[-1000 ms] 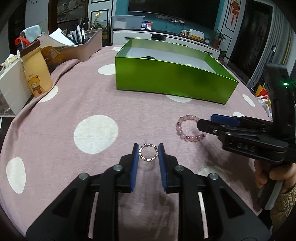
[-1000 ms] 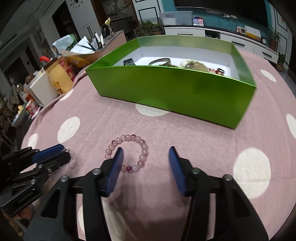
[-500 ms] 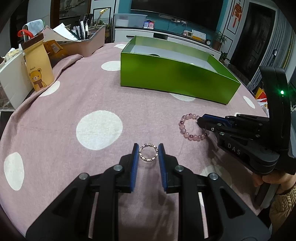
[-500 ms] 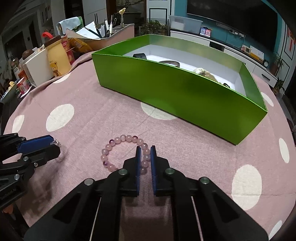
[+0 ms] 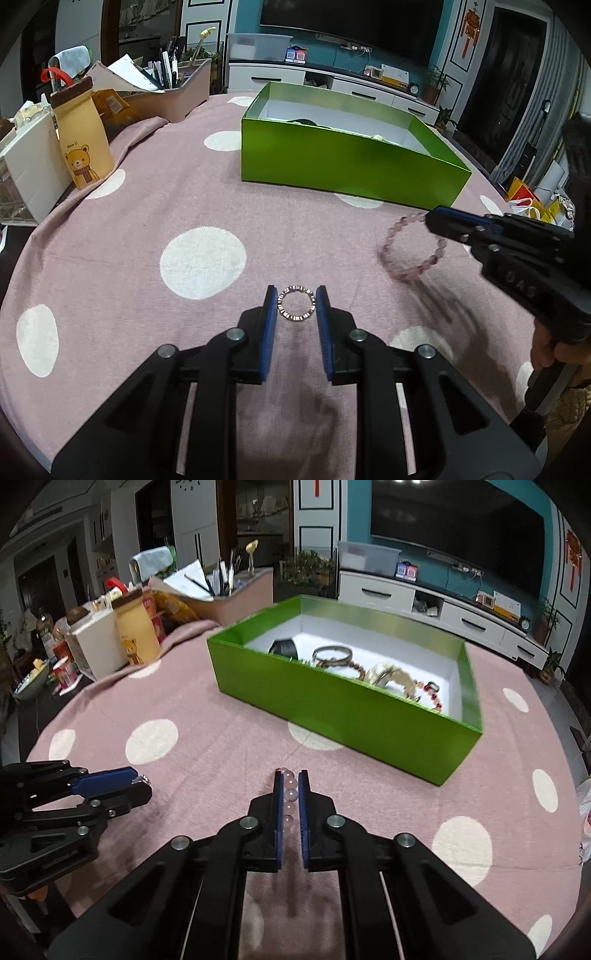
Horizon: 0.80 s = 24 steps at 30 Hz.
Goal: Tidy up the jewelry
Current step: 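Lift the ring and pink bracelet and carry them over the green box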
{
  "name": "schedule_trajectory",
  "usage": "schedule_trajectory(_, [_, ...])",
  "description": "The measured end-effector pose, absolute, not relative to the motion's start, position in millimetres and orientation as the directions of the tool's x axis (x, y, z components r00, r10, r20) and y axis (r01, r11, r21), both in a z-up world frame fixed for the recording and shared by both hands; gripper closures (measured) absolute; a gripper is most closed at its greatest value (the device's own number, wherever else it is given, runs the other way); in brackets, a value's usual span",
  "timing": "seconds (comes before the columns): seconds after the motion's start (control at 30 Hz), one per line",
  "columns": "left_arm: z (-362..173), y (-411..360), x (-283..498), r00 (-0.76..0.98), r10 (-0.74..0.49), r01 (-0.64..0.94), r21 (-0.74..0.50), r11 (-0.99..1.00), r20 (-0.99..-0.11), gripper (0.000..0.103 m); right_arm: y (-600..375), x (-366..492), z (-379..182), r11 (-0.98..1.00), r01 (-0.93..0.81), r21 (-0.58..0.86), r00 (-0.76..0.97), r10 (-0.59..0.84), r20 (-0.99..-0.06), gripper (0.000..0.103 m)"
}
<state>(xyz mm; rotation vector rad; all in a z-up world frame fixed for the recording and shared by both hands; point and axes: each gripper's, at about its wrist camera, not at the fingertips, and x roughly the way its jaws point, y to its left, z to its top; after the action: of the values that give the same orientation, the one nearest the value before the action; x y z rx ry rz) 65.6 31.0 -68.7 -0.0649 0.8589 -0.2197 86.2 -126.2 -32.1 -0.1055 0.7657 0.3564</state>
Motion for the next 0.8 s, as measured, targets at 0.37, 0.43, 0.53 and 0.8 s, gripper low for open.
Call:
schedule_trajectory(0.37, [-58, 26, 59, 0.638, -0.224, 0.182, -0.139, 0.973, -0.737, 0.082, -155, 66, -7, 0.948, -0.312, 0.066, 0.715, 0.28, -0.64, 0.096])
schedule_trajectory(0.43, [-57, 25, 59, 0.637, -0.225, 0.185, -0.137, 0.973, -0.738, 0.082, -157, 63, -4, 0.949, -0.308, 0.069, 0.722, 0.281, -0.632, 0.096])
schedule_trajectory(0.53, [-55, 23, 59, 0.636, -0.223, 0.188, -0.132, 0.973, -0.738, 0.082, -163, 58, 1, 0.95, -0.303, 0.076, 0.73, 0.283, -0.622, 0.096])
schedule_trajectory(0.8, [-48, 15, 59, 0.643, -0.213, 0.203, -0.104, 0.974, -0.735, 0.082, -178, 50, 7, 0.954, -0.284, 0.096, 0.746, 0.283, -0.603, 0.096])
